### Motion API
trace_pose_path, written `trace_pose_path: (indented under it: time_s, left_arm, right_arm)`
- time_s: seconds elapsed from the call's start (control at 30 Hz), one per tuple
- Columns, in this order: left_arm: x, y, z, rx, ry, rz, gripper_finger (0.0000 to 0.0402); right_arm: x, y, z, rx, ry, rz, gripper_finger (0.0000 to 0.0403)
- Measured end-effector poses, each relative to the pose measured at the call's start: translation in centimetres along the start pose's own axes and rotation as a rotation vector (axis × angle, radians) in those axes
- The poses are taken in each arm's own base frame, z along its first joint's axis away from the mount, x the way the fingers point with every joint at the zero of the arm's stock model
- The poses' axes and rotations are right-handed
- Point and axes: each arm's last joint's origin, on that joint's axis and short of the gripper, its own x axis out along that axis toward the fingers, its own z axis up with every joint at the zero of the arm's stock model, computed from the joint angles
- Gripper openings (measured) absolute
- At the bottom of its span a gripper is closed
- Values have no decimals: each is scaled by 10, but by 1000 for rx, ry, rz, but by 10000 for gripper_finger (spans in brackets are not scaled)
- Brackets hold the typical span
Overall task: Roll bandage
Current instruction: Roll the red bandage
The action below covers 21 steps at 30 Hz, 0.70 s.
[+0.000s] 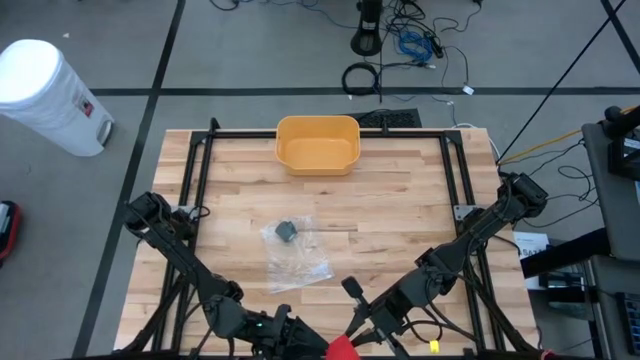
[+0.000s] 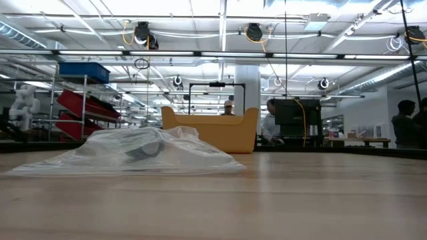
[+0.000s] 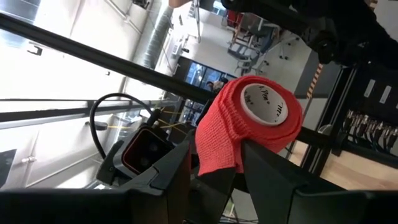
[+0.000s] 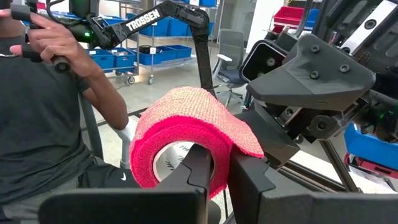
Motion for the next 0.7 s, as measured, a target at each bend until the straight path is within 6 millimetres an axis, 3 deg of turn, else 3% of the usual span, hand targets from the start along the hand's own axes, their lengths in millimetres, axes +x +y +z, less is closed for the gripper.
trace_pose_path:
  time_s: [0.2, 0.7]
  left_arm:
    - [0, -2, 1, 1, -33, -10, 143]
    - [3, -6, -2, 17, -64, -29, 50]
  right_arm:
    - [0, 0, 0, 0, 0, 1, 29]
    - [0, -1, 0, 8, 1, 0, 29]
